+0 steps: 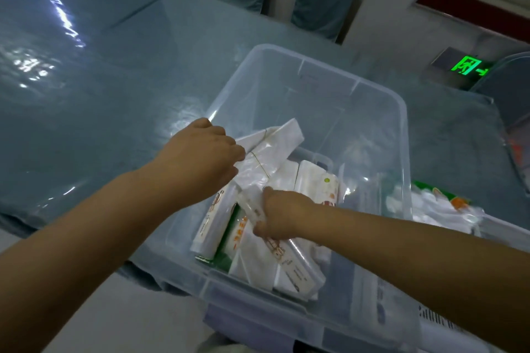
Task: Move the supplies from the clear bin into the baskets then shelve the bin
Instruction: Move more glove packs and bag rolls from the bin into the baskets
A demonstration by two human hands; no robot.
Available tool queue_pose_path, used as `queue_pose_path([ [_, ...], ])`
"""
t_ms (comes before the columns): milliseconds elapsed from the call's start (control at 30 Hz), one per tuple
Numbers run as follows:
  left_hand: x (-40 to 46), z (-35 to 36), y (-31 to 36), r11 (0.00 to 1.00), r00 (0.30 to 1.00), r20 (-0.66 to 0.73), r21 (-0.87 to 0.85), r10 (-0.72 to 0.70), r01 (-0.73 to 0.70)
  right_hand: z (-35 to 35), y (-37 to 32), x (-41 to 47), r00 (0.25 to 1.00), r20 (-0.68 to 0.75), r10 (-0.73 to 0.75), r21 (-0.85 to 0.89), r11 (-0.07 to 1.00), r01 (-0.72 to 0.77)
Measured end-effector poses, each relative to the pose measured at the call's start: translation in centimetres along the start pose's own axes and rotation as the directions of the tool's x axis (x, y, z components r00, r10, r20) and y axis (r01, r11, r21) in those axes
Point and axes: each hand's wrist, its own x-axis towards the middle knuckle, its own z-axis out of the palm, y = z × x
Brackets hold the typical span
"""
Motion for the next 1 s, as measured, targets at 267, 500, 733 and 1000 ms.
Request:
queue_pose_path([
  [267, 3.8, -1.1, 3.9, 0.988, 0.958, 0.243, -0.003, 0.153, -0.157, -9.8, 6.0, -7.7, 0.748, -0.611, 0.26, 0.453, 0.889, 0.061],
  [500, 10.6, 4.0, 13.3, 0.933, 0.802, 0.561, -0.361, 0.205, 0.014, -10.3, 10.8, -13.9, 0.388, -0.726, 0.567, 0.684, 0.651, 0.328],
  [733, 12.5, 9.7, 17.2, 0.635, 0.76, 0.646, -0.56, -0.068, 0.532, -6.9, 15.4, -18.4, 0.173, -0.651, 0.739, 0.706, 0.506, 0.495],
  [1000, 12.2, 8.1, 16.5, 0.427, 0.827, 0.527, -0.714, -0.195, 0.555, 0.1, 20.9, -20.2, 0.398, -0.702, 0.591, 0.697, 0.684, 0.215],
])
